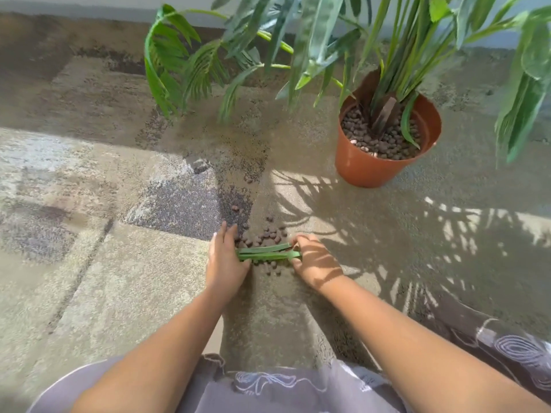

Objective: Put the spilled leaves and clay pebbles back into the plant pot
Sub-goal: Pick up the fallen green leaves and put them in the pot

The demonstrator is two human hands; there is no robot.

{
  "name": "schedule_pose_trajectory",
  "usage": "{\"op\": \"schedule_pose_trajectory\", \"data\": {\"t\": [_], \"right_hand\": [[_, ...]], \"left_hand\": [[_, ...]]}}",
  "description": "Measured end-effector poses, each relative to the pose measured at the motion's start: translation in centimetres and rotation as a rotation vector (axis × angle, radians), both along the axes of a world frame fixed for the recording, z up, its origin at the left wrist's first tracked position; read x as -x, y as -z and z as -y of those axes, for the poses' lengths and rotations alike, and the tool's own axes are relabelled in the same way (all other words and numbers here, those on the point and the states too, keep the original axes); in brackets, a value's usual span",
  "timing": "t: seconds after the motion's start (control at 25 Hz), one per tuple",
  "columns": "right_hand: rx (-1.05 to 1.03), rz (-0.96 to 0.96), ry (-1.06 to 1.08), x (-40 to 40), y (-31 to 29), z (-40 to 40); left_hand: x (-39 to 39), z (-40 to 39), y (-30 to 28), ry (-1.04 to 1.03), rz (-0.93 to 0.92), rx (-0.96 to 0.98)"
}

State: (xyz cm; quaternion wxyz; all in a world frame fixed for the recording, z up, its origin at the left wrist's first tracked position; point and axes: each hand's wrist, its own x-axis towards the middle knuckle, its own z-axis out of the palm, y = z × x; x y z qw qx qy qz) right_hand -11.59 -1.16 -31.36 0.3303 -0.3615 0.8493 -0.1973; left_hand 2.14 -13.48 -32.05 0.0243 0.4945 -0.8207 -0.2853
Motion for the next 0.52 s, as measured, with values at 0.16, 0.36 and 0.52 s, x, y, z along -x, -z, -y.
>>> {"op": "schedule_pose_trajectory", "data": {"t": [0.16,0.36,0.52], "right_hand": [[-0.004,-0.147,-0.125,0.4,0.0,-0.8],[-0.019,-0.106,-0.283,-1.9,-0.3,-0.4],[-0.125,-0.119,-0.254,-2.6,-1.0,1.3]], "left_hand": [[1.4,1.6,-0.1,0.225,0.144,-0.039],[1.8,0.2,-0.1,0.265,0.194,0.105],[2.1,-1.2,0.3,0.209,-0.02,0.131]]}}
